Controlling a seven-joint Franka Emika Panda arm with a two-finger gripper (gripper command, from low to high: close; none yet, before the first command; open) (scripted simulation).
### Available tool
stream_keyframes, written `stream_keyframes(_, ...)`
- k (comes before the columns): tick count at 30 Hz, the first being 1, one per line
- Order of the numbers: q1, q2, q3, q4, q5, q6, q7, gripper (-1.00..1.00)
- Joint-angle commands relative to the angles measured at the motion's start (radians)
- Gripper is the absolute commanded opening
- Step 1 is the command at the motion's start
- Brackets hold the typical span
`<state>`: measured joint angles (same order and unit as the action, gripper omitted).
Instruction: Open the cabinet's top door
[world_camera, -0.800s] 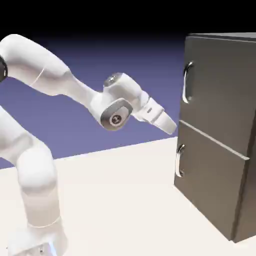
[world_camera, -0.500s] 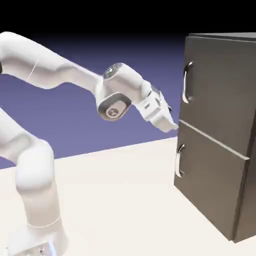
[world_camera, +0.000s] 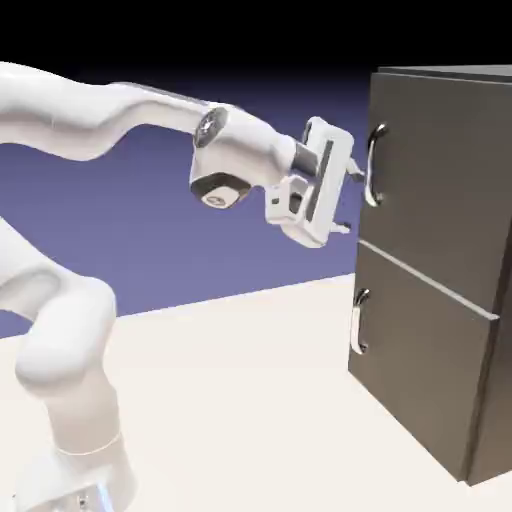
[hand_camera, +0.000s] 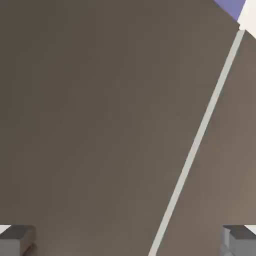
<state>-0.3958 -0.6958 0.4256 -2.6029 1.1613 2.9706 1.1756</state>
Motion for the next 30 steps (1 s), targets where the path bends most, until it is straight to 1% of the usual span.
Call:
stream_keyframes(1,-0.015,-0.005,0.016,0.008,0.044,-0.002,0.016,0.00)
stream_keyframes(30,-0.458,-0.141,0.478,0.233,1.305,-0.075,0.488,0.00)
